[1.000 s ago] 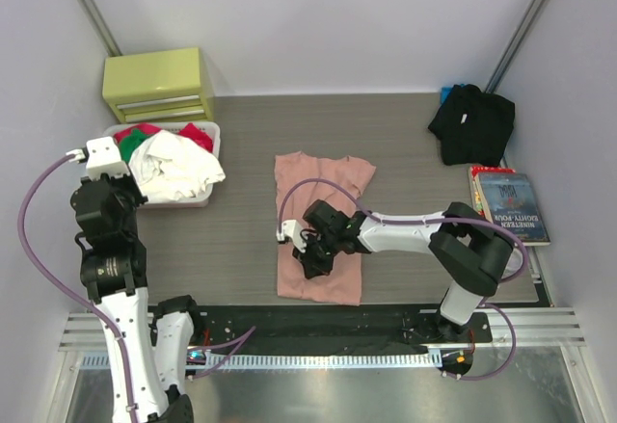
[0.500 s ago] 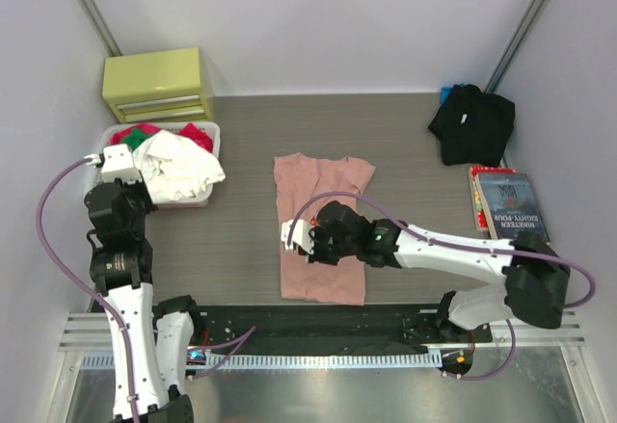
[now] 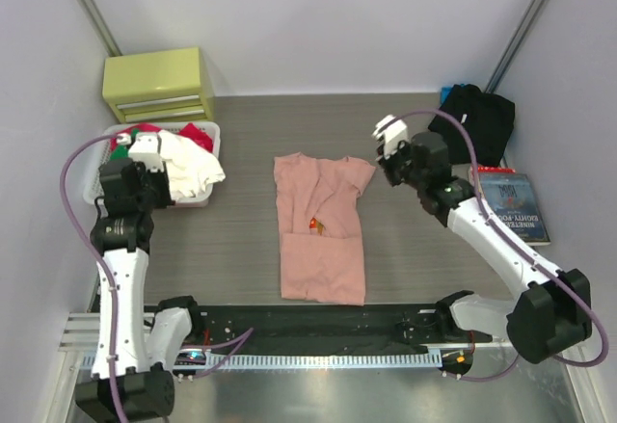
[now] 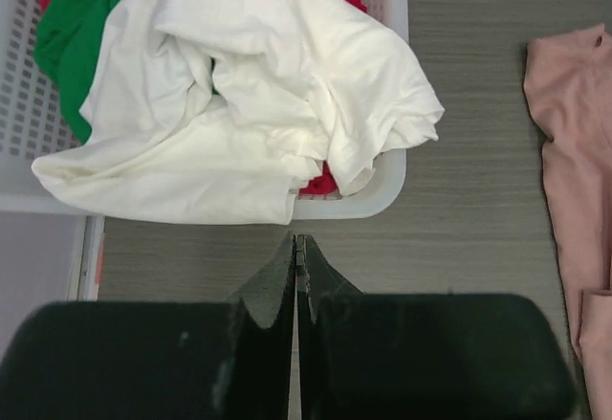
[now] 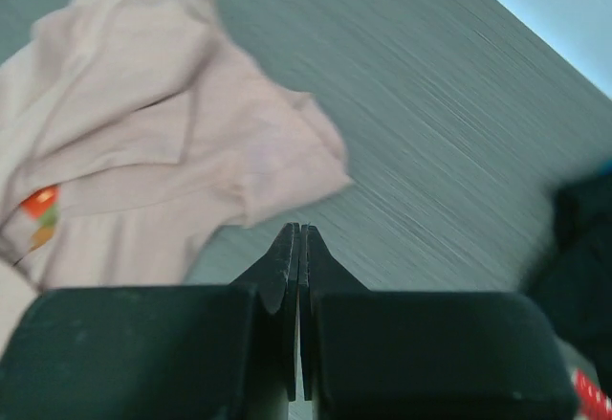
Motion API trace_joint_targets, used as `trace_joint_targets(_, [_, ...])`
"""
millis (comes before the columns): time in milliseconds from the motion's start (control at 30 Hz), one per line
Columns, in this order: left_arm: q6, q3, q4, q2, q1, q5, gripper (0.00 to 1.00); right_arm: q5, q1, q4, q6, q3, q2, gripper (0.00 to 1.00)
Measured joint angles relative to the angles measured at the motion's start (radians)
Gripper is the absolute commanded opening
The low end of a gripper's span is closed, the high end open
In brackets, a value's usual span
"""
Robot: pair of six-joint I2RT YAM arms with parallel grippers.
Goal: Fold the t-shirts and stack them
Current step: Grab one side of the 2/3 rectangular tshirt with both arms
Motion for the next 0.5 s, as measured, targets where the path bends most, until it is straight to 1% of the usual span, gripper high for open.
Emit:
trace_joint_targets(67, [0.029, 0.07, -0.045, 0.068, -0.077, -0.042, 0.0, -0.003, -0.102, -0.004, 0.044, 0.024, 0.008, 0.01])
trace_joint_targets(167, [0.074, 0.209, -0.094, 0.194, -0.242, -0.1, 0.0, -0.041, -0.211, -0.04, 0.116, 0.105, 0.069, 0.01])
trace_joint_targets(200, [0.087, 0.261, -0.114, 0.251, -0.316, -0.11, 0.01, -0.066, -0.24, -0.048, 0.142, 0.137, 0.1, 0.01])
trace_joint_targets(233, [0.094, 0.291, -0.122, 0.287, -0.353, -0.112, 0.03, -0.095, -0.27, -0.059, 0.166, 0.166, 0.132, 0.01])
trace_joint_targets(267, [0.099, 0.325, -0.135, 0.332, -0.393, -0.106, 0.1, -0.121, -0.292, -0.07, 0.184, 0.185, 0.156, 0.01])
trace_joint_targets(333, [0.105, 0.404, -0.178, 0.421, -0.445, -0.09, 0.14, -0.173, -0.333, -0.092, 0.222, 0.215, 0.205, 0.01])
trace_joint_targets(367, [0.108, 0.447, -0.196, 0.465, -0.462, -0.082, 0.23, -0.196, -0.348, -0.106, 0.238, 0.219, 0.219, 0.04])
trace_joint_targets(400, [0.108, 0.483, -0.21, 0.503, -0.472, -0.074, 0.29, -0.215, -0.357, -0.124, 0.249, 0.225, 0.23, 0.12])
trace_joint_targets(433, [0.105, 0.542, -0.233, 0.557, -0.482, -0.041, 0.41, -0.245, -0.365, -0.143, 0.267, 0.233, 0.243, 0.38])
trace_joint_targets(467, [0.107, 0.573, -0.235, 0.593, -0.488, -0.017, 0.45, -0.275, -0.369, -0.163, 0.282, 0.245, 0.261, 0.47])
trace_joint_targets(500, [0.102, 0.606, -0.24, 0.639, -0.492, 0.016, 0.48, -0.301, -0.372, -0.179, 0.296, 0.259, 0.278, 0.52])
